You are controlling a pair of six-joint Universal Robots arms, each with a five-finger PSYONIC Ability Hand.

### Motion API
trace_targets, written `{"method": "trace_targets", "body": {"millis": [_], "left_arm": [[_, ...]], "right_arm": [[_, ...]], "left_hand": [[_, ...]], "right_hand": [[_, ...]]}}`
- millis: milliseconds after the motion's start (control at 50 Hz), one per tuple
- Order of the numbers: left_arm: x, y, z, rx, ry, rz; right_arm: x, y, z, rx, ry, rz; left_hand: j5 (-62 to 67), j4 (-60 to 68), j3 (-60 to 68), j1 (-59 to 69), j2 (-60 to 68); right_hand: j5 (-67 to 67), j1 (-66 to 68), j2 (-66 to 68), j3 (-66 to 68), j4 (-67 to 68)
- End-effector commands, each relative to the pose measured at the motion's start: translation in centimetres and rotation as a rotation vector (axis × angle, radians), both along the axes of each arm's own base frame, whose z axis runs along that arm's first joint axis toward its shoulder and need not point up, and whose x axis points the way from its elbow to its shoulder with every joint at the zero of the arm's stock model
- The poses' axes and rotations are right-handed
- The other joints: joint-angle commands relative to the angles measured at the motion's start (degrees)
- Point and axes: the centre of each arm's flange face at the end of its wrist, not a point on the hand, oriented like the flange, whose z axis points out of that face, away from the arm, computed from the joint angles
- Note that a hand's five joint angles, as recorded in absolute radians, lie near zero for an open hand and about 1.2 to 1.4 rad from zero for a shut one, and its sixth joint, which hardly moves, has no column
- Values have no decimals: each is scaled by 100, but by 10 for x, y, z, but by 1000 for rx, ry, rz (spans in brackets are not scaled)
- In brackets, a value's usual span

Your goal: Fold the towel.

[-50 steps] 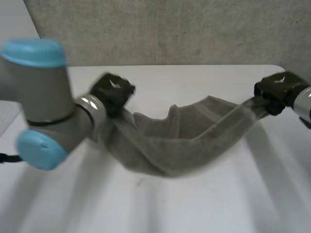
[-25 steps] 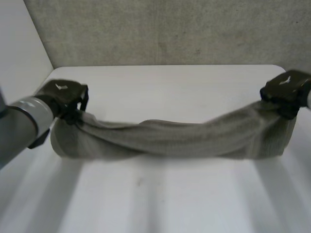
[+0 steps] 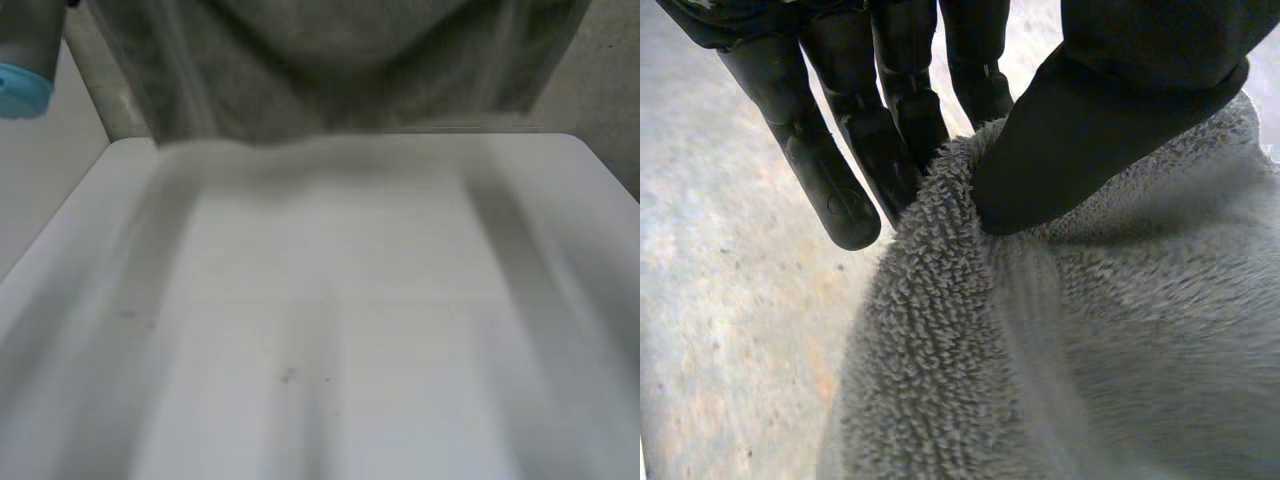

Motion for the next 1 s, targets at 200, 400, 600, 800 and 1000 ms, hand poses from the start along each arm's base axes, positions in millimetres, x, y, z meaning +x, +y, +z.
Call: {"method": "trace_targets", "body": {"millis": [200,400,600,800,1000], "left_arm": [[20,-20,-180,588,-87,-3],[32,34,-299,840,-273,-9],[43,77,-298,857,-379,0],[45,84,-293,825,-396,7],[45,83,-291,820,-394,11]], "right_arm": [[10,1,-185,585,257,80],[4,21,-283,876,418,87],[-20,39,-282,981,400,51],[-24,44,-298,1073,249,61],[-19,43,-299,1085,143,76]], "left_hand": [[1120,1026,1035,1304,1025],[1120,1026,1035,1304,1025],[1120,1026,1035,1304,1025],[1120,1026,1035,1304,1025],[1120,1026,1035,1304,1025]], "right_hand": [[1066,35,1044,1039,1031],[1066,35,1044,1039,1031],[399,-632,377,372,364],[-3672,-4702,-3694,-3699,-3706],[-3403,-4434,-3425,-3431,-3438]]}}
